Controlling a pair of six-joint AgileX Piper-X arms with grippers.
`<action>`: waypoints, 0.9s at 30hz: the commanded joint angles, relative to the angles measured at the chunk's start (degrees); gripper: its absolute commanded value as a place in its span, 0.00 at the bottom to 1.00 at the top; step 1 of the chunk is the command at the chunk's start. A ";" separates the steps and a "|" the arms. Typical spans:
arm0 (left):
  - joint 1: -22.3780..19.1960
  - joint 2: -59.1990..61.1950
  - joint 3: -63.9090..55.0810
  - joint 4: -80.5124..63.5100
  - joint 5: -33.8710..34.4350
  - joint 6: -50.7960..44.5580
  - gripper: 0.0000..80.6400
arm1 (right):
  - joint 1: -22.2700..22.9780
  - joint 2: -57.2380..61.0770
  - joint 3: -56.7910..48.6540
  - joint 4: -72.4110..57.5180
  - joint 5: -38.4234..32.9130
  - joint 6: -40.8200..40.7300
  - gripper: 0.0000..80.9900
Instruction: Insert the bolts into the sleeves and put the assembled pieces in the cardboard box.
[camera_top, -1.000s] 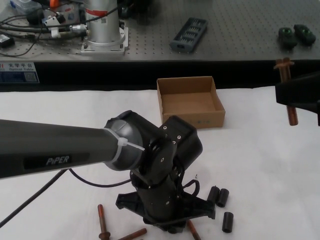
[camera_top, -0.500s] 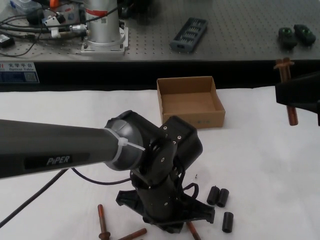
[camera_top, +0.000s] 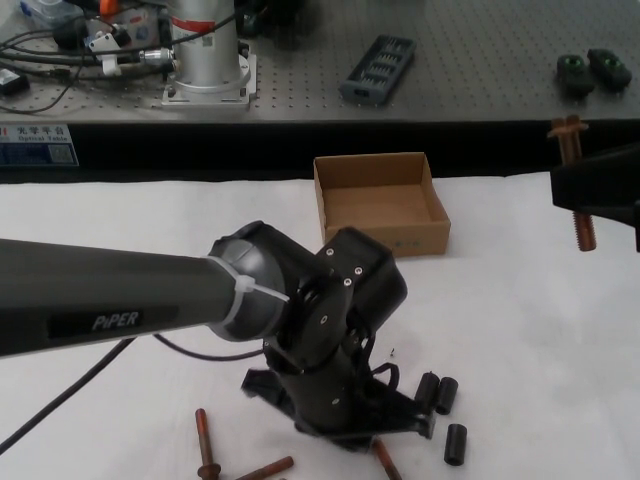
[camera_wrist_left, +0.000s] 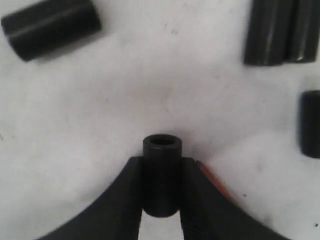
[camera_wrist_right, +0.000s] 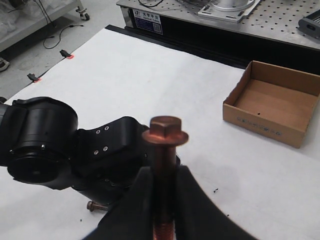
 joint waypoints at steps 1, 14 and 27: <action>-0.35 -3.57 -0.21 -6.08 -0.69 2.23 0.03 | 0.03 -0.94 -0.37 -0.44 -0.47 -1.12 0.07; -0.35 -13.26 -0.10 -13.05 0.49 7.55 0.03 | 0.03 -0.80 -0.37 -0.44 -0.63 -2.40 0.07; -2.87 -25.77 6.46 -23.50 1.49 8.98 0.03 | 0.03 0.05 -0.37 -4.61 -5.24 -2.40 0.07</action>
